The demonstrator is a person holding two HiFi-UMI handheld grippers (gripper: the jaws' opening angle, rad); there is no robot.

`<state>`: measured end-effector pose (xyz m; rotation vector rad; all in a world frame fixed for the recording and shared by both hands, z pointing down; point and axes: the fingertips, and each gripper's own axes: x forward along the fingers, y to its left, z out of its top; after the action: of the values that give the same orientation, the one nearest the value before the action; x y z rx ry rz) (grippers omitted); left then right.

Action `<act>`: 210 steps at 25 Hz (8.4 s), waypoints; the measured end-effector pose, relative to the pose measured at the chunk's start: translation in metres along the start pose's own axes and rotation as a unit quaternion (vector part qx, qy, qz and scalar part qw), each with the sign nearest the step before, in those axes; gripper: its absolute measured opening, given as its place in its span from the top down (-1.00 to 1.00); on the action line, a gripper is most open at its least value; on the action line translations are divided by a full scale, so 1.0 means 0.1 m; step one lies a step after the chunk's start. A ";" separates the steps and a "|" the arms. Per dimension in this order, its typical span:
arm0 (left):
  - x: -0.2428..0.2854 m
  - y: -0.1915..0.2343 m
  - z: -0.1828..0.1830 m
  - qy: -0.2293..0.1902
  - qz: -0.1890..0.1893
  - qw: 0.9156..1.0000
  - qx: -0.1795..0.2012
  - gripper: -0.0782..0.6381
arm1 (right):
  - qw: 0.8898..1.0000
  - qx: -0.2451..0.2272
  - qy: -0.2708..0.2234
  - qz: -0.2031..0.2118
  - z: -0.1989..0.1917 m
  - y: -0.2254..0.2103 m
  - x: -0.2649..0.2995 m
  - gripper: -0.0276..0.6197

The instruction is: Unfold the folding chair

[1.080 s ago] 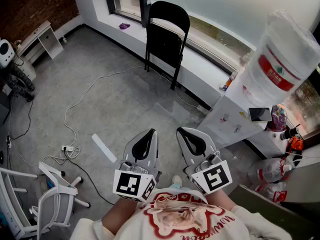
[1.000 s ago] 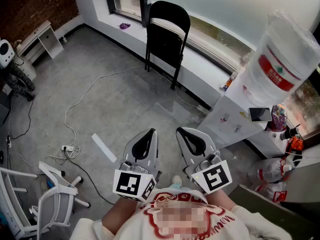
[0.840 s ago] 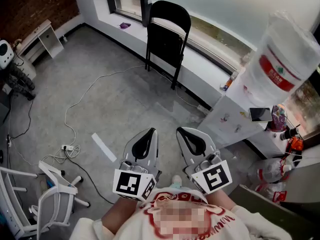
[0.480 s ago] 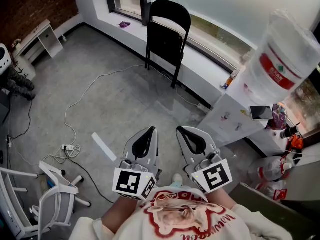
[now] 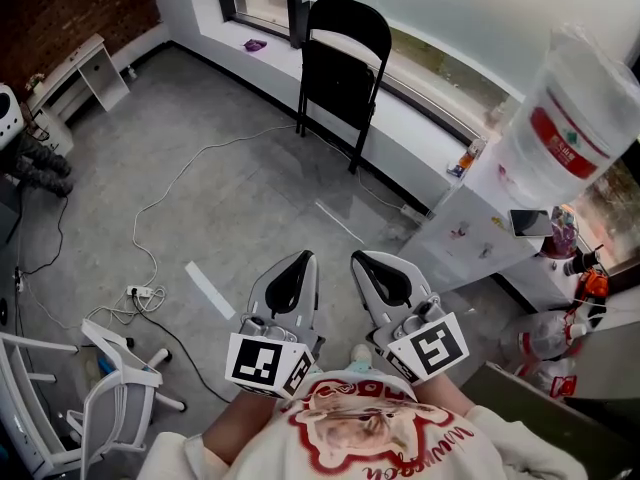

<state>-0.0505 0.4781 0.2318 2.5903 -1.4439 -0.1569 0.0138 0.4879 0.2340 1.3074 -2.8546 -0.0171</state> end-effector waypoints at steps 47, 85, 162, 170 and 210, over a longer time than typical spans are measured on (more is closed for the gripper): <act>1.14 1.24 0.23 -0.019 0.017 1.000 0.009 0.78 | 0.999 -0.006 -0.045 0.013 0.11 -0.82 1.52 0.84; 2.93 1.40 0.14 -0.011 0.031 0.999 0.010 0.78 | 0.999 0.012 -0.022 0.022 -0.10 -2.50 2.11 0.84; 7.75 3.46 -0.14 0.046 0.039 0.997 -0.048 0.78 | 0.999 0.003 0.003 -0.051 -0.38 -6.52 5.03 0.84; 8.04 3.50 -0.40 0.078 0.072 0.993 -0.059 0.78 | 0.998 0.024 0.037 -0.045 -0.70 -6.87 4.97 0.84; 8.38 3.98 -1.88 0.216 0.261 0.920 -0.196 -0.12 | 0.980 0.090 0.138 -0.107 -2.11 -7.30 4.59 0.27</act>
<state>0.0910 -0.4220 0.4890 1.7142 -1.6538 0.1707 0.2678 -0.3385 0.4358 1.5064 -2.5220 0.4000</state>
